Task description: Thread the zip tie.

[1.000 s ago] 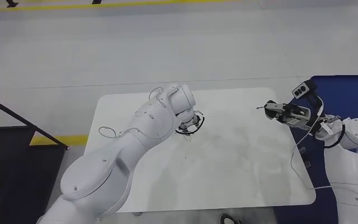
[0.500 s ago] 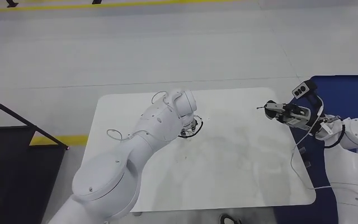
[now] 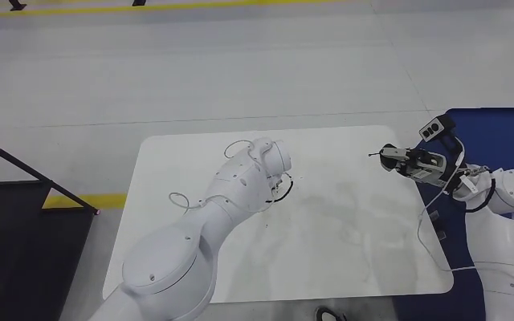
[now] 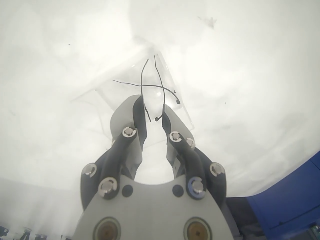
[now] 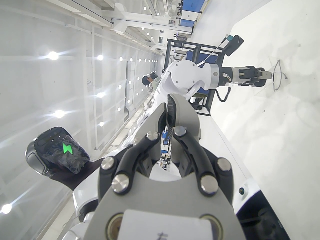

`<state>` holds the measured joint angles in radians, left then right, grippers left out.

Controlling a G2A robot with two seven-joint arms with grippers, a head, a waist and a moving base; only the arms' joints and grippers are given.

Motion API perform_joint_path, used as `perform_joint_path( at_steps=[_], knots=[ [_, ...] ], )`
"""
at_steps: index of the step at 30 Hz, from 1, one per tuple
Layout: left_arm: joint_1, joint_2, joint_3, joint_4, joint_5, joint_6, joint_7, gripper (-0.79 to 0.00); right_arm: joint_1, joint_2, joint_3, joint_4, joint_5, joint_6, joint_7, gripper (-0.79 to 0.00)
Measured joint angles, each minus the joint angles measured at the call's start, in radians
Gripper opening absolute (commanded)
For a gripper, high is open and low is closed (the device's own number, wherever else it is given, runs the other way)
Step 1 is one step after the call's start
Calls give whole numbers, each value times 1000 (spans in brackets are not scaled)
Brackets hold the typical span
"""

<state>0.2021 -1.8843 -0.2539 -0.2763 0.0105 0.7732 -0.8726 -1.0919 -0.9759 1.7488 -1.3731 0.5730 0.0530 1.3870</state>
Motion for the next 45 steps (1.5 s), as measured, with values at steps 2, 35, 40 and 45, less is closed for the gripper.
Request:
perform_joint_path(
  at_steps=[2,35,40,45],
  knots=[
    [1,-8,-4,18,3,-7,8,-702,0,0,0,0,0,0,0,-785],
    [32,-58,-71,130,48,-60,103,-727,0,0,0,0,0,0,0,-785],
    [35,-60,-79,135,58,-52,97,-723,0,0,0,0,0,0,0,-785],
    [37,-61,-84,139,72,-38,89,-770,0,0,0,0,0,0,0,-785]
  ],
)
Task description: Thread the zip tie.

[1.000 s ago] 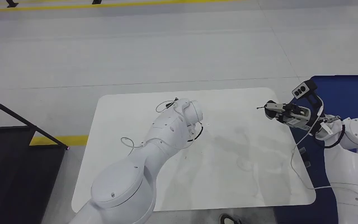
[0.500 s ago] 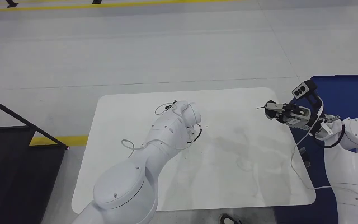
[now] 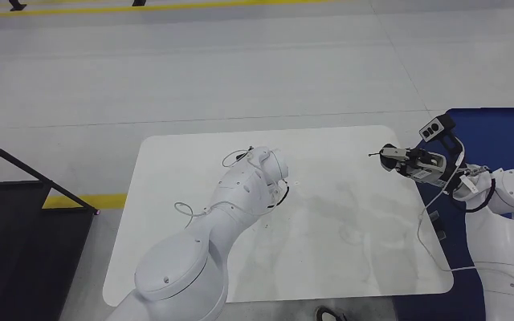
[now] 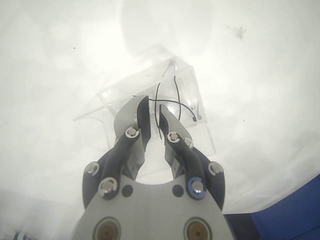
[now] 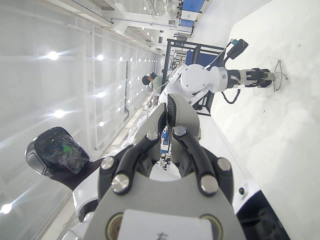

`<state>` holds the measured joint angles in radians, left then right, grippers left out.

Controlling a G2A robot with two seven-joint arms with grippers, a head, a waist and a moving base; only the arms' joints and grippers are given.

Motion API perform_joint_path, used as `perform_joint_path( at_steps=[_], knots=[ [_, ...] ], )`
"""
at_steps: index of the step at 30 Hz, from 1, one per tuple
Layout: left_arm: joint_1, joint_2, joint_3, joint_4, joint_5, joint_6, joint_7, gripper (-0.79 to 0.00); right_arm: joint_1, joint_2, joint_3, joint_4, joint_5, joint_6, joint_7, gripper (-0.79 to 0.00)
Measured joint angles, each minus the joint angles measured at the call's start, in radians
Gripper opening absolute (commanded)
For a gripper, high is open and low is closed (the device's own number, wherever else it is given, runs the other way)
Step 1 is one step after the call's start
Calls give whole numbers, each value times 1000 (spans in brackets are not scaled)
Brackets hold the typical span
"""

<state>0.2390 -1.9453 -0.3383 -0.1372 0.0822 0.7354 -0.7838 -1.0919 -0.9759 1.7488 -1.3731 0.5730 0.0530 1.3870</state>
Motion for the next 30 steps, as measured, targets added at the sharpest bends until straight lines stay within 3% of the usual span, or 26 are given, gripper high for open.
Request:
perform_joint_path(
  at_steps=[20,30],
  knots=[
    [-26,-10,-27,-22,45,14,-48,-785,0,0,0,0,0,0,0,-785],
    [-35,-16,-43,-23,55,74,-90,-785,0,0,0,0,0,0,0,-785]
  ],
)
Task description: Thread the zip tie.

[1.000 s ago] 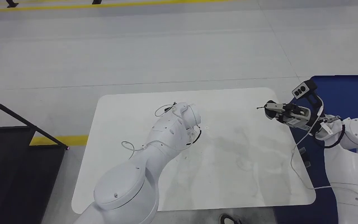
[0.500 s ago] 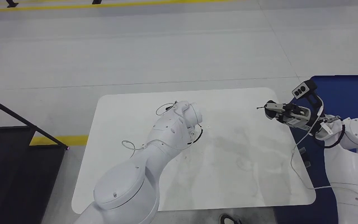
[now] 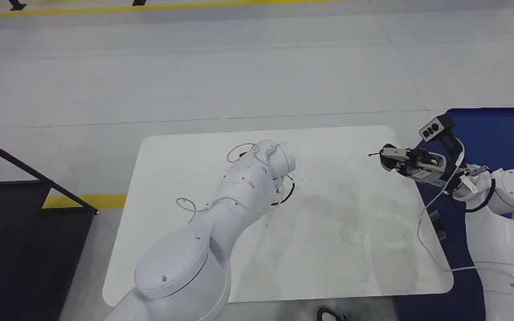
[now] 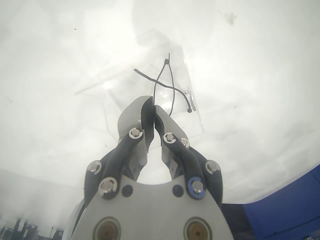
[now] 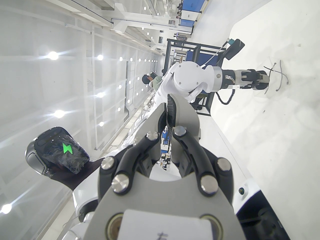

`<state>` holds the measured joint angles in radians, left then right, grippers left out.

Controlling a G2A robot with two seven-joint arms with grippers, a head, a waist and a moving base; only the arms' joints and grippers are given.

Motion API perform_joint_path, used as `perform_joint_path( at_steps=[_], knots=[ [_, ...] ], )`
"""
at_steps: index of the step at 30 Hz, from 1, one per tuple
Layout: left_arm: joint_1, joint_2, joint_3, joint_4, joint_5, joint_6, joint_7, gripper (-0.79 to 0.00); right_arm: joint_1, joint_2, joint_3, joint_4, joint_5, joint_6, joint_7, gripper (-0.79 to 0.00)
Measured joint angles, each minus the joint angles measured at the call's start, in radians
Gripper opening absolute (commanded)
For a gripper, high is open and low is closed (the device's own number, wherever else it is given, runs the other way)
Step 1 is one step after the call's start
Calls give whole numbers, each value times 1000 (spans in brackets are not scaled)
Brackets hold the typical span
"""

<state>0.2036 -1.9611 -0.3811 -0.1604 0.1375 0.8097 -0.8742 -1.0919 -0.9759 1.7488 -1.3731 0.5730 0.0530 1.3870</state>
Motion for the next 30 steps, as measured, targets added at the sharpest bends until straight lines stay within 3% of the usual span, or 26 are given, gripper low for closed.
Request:
perform_joint_path(
  at_steps=[20,30],
  knots=[
    [-25,5,-63,-64,-13,40,77,-785,0,0,0,0,0,0,0,-785],
    [-24,13,-86,-91,-33,-5,95,-785,0,0,0,0,0,0,0,-785]
  ],
)
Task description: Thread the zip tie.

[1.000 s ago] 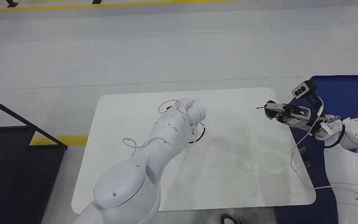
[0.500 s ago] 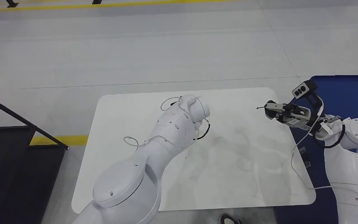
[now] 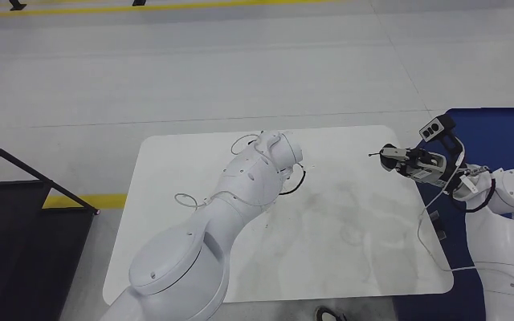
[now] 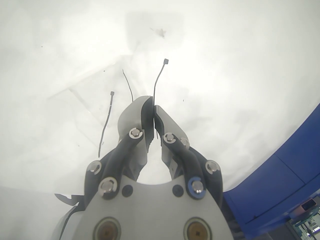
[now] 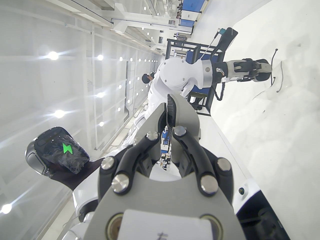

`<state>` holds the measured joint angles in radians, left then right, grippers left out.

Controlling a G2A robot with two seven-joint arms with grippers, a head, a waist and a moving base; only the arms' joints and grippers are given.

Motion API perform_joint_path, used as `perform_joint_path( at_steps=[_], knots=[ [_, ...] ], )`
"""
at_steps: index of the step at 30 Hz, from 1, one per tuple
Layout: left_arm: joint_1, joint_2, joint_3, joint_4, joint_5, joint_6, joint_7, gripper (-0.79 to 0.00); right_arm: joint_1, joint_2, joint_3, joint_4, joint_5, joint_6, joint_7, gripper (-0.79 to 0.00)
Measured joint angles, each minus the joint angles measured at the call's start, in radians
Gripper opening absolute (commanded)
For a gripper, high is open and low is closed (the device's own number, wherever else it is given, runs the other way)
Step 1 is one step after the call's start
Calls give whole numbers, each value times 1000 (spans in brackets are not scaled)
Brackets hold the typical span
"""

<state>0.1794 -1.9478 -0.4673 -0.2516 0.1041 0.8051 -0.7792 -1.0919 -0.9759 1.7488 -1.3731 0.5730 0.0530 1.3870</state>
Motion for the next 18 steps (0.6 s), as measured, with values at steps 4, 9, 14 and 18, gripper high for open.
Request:
perform_joint_path(
  at_steps=[4,9,14,18],
  knots=[
    [11,1,-7,-16,-2,-18,28,-785,-5,0,0,-8,-4,-6,-13,-785],
    [33,13,-74,-108,-58,-43,217,-785,-13,10,26,-8,-32,9,-66,-785],
    [119,35,-150,-279,-80,-38,563,-785,0,21,22,25,-83,62,-103,-785],
    [110,35,-145,-256,-80,-38,598,-785,4,21,18,30,-83,65,-110,-785]
  ],
)
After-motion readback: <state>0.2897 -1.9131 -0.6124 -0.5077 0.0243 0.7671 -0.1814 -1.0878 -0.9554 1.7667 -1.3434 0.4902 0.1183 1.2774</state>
